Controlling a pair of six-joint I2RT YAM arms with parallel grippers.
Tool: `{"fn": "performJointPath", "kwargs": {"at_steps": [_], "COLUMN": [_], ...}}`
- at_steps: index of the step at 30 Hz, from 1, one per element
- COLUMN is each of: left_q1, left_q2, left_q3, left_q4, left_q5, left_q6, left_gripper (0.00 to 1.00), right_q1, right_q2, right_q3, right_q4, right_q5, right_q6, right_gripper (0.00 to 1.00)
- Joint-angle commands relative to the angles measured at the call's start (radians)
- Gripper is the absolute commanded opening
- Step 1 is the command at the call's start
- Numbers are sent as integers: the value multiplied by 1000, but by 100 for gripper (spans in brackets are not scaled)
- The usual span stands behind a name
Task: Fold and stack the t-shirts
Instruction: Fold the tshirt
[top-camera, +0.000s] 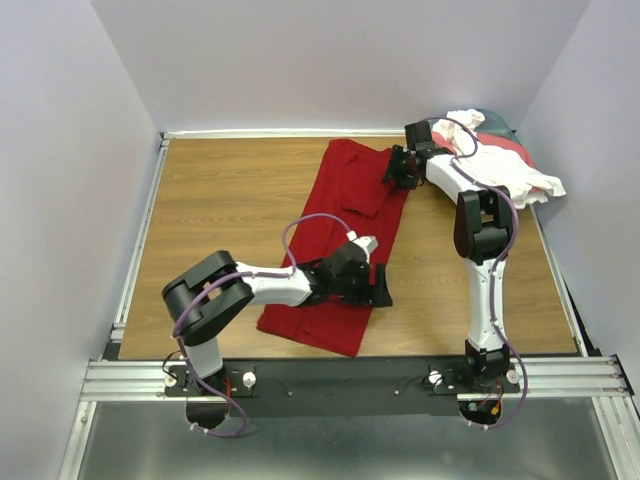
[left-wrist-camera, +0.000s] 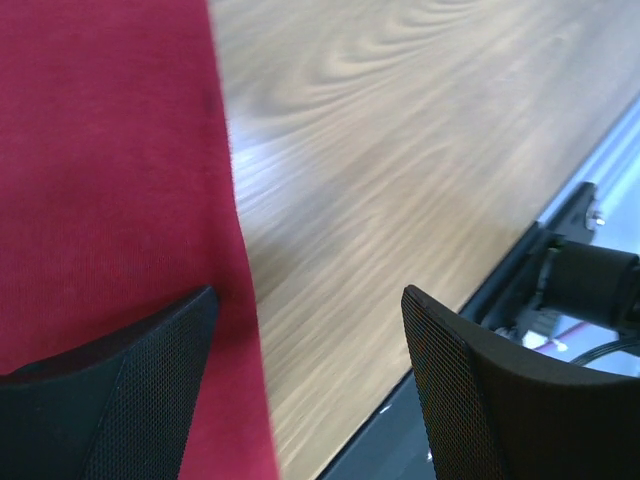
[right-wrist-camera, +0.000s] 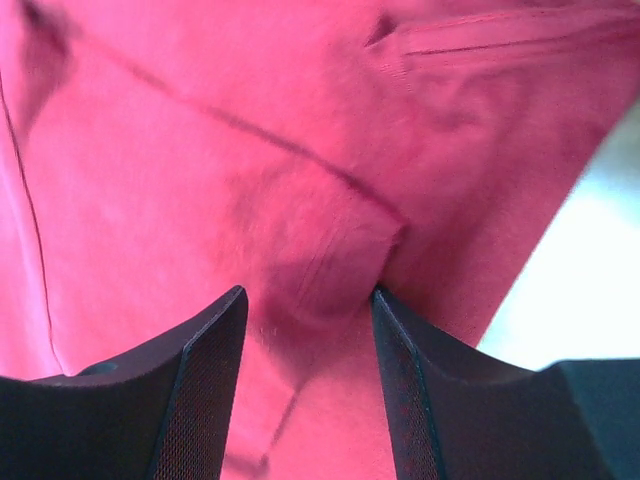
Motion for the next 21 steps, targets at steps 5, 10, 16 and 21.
{"fn": "performJointPath", "kwargs": {"at_steps": [5,10,16,21], "left_q1": [-53,-55,-55,-26], "left_q2": [177,247,267,206], "left_q3": [165,246,311,363], "left_q4": [-15,1,3,-55], "left_q5": [116,146,153,113], "left_q6": [-15,-18,-7,45], "left_gripper": [83,83,83,83], "right_q1": [-16,-16,-17,-16], "right_q2": [168,218,257,217], "right_q3": [154,234,301,346], "right_q4": [-90,-102,-110,-116], "right_q5": [30,-4,-45,-88], "right_q6": [-68,-63,-64,-78], "right_gripper": [61,61,62,63]}}
